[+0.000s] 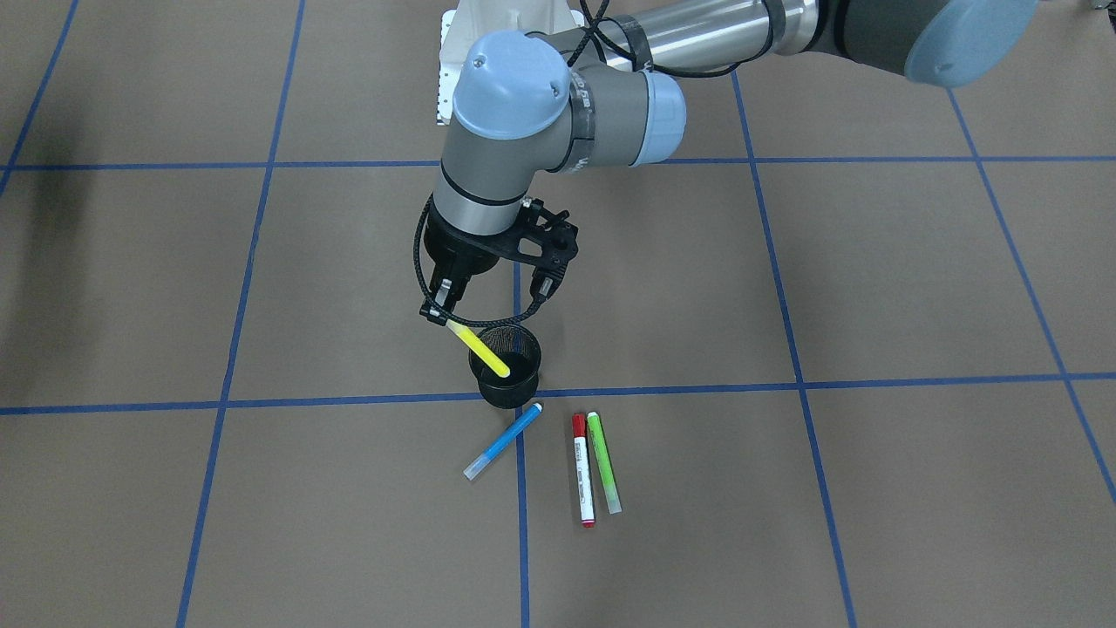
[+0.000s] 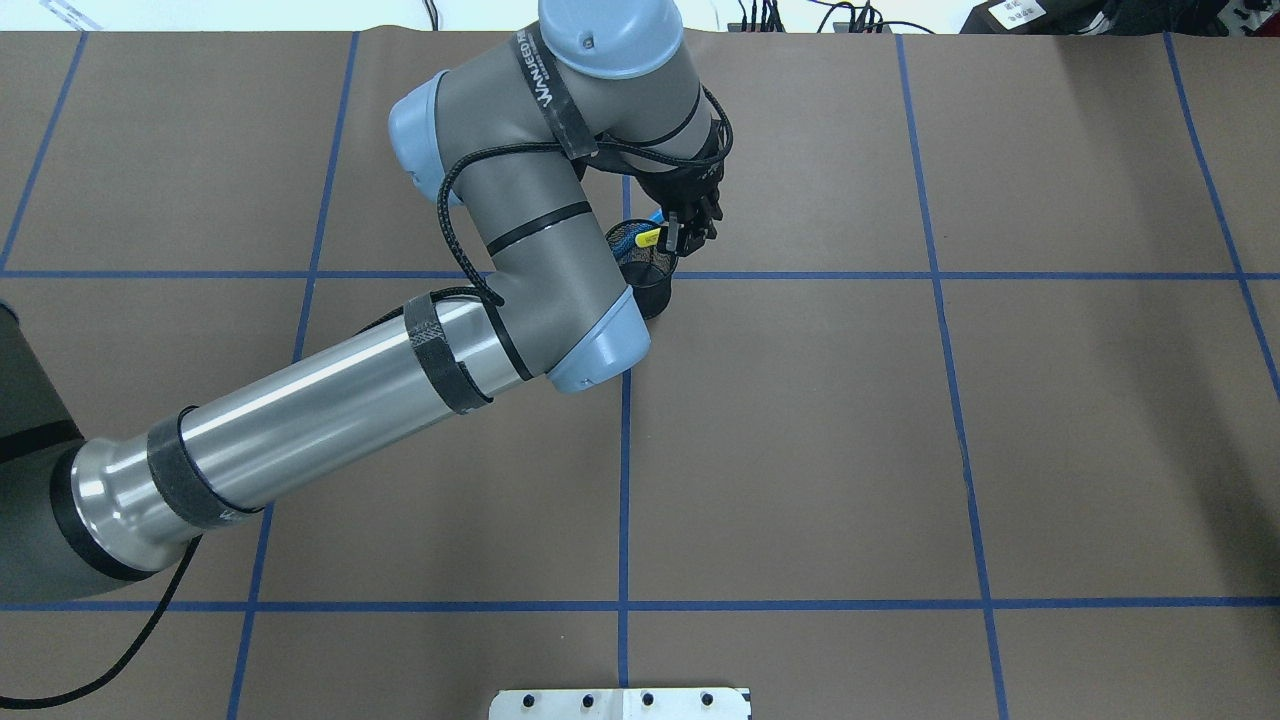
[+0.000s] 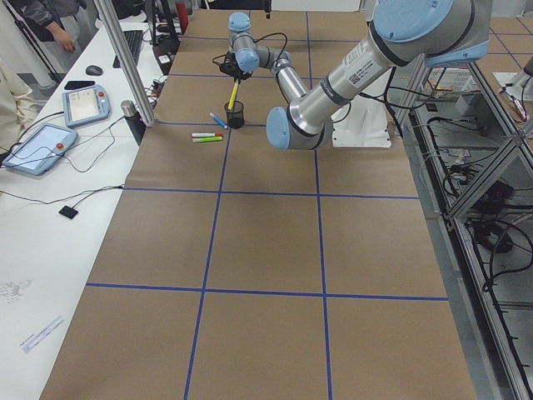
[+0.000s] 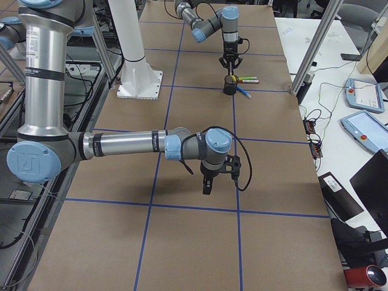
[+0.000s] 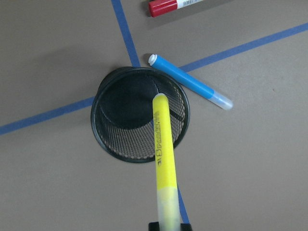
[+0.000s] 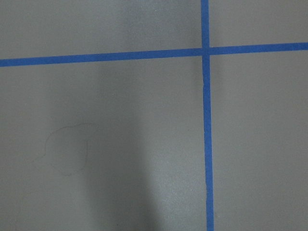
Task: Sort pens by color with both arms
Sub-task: 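Lift the yellow highlighter up out of the cup with the left gripper, then carry the yellow highlighter beside the green marker with the left gripper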
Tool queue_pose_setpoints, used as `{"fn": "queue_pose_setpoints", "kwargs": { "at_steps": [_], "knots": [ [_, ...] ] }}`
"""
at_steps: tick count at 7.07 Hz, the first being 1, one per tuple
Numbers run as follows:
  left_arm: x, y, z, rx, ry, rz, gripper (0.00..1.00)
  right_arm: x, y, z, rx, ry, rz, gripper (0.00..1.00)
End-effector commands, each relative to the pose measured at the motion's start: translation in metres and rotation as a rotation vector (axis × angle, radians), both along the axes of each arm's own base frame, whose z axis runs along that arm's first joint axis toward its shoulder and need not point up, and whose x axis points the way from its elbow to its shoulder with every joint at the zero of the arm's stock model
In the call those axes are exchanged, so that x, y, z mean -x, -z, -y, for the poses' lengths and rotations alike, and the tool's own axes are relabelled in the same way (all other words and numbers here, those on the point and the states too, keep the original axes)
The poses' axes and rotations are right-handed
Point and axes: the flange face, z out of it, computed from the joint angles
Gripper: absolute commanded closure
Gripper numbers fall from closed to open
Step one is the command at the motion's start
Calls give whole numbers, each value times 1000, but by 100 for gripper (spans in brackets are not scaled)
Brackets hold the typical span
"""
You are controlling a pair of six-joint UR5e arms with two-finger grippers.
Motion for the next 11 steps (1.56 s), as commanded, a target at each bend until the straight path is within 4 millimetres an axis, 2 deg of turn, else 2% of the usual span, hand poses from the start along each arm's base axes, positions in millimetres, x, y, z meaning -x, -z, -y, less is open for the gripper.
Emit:
{"fn": "queue_pose_setpoints", "kwargs": {
  "at_steps": [1, 2, 4, 5, 6, 7, 8, 10, 11],
  "knots": [
    [25, 38, -12, -29, -31, -37, 100, -1, -3, -4, 6, -2, 0, 0],
    [38, 46, -16, -124, -72, -18, 100, -2, -4, -6, 8, 0, 2, 0],
    [72, 43, 3, -339, -112, 32, 100, -2, -8, -11, 10, 7, 3, 0],
    [80, 22, 16, -452, -101, 104, 100, -2, -9, -10, 12, 6, 1, 0],
    [92, -7, 16, -577, -84, 191, 100, -2, -9, -9, 14, 6, 1, 0],
    [97, -42, 21, -663, -99, 282, 100, -2, -7, -5, 15, -2, -3, 0],
    [98, -69, 27, -734, -117, 365, 100, -1, -6, -4, 15, -2, -3, 0],
    [89, -87, 31, -843, -122, 502, 100, -3, -13, -8, 25, -2, -20, 0],
    [70, -108, 24, -892, -139, 572, 100, -3, -12, -7, 20, -2, -24, 0]
  ]
}}
